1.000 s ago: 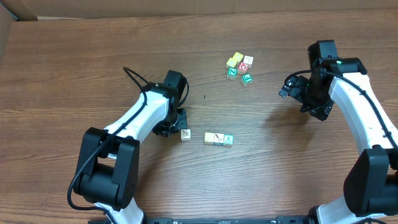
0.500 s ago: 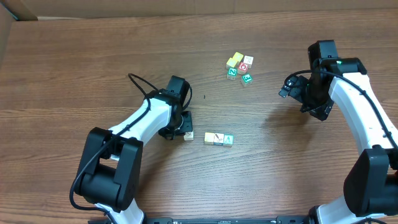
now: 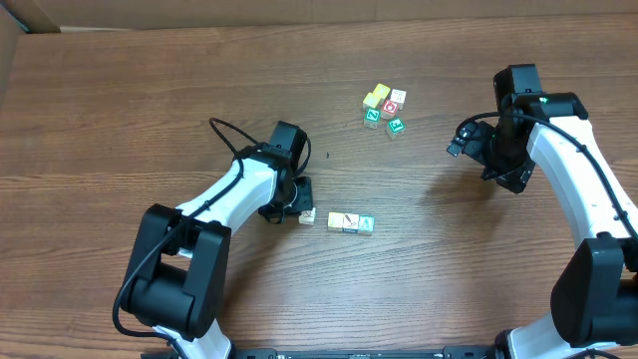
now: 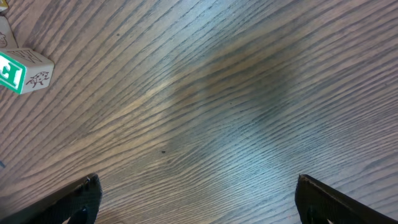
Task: Flip 3 blocks
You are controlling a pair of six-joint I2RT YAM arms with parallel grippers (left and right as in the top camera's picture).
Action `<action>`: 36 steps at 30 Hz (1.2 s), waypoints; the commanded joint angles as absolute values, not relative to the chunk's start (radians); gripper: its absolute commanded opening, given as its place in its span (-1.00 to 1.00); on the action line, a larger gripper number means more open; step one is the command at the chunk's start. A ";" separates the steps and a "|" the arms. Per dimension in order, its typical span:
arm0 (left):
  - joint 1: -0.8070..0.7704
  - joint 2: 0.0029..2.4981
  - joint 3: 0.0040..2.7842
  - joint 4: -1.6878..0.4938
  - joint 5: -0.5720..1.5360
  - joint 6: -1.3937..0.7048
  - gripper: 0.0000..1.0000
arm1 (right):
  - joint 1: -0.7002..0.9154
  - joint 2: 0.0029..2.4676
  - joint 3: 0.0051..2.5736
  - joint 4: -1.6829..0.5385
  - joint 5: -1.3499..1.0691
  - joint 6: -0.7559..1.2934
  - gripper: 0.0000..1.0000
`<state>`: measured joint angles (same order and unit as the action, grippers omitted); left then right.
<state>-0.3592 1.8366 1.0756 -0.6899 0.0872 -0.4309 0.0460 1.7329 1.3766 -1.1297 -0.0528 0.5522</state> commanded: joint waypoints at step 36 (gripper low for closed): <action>-0.425 1.818 1.063 -0.732 0.159 -0.453 -0.92 | 0.043 1.724 1.388 -1.128 -0.054 0.549 1.00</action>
